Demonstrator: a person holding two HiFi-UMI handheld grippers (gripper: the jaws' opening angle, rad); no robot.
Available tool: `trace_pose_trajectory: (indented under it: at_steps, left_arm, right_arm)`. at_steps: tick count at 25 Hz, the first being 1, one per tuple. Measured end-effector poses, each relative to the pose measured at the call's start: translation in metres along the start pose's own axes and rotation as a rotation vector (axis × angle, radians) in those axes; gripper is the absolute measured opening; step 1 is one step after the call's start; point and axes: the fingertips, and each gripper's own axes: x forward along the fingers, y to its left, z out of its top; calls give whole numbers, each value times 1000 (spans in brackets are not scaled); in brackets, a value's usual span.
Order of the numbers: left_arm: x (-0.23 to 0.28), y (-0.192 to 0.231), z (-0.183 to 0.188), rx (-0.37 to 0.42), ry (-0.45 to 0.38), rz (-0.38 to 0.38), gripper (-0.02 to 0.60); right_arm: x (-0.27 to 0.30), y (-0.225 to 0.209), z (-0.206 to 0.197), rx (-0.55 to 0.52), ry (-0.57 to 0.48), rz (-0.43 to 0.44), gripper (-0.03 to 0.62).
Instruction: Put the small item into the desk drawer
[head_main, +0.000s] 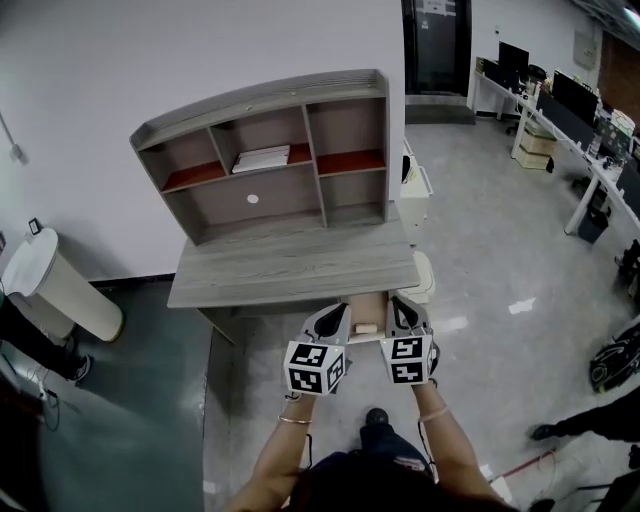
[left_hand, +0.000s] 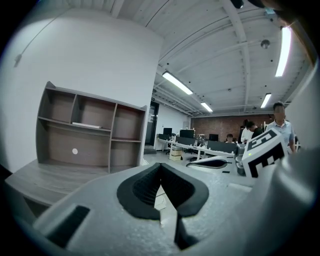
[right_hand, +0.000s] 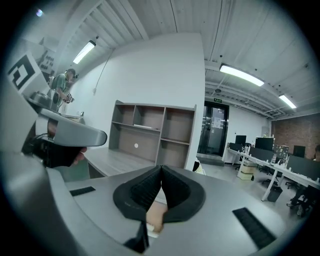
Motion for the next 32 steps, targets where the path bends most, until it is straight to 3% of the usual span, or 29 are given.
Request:
trace_pose_trajectory:
  at_steps: [10,15,24,32]
  left_arm:
    - [-35,-12,15,15,-26,-6,15]
    - [-50,-11,19,44,-35,2,15]
    - [-68,-9,31,-14,-60,-9,15]
    - [-70,-21,46,-1,-77,-26,15]
  right_arm:
    - [-38,19,29,74,-69,45,2]
    - [-51,26,40,55,-80,43,2]
    - [-64,36,49,101,-81,55,2]
    - [-75,34,55,129,-100,34,2]
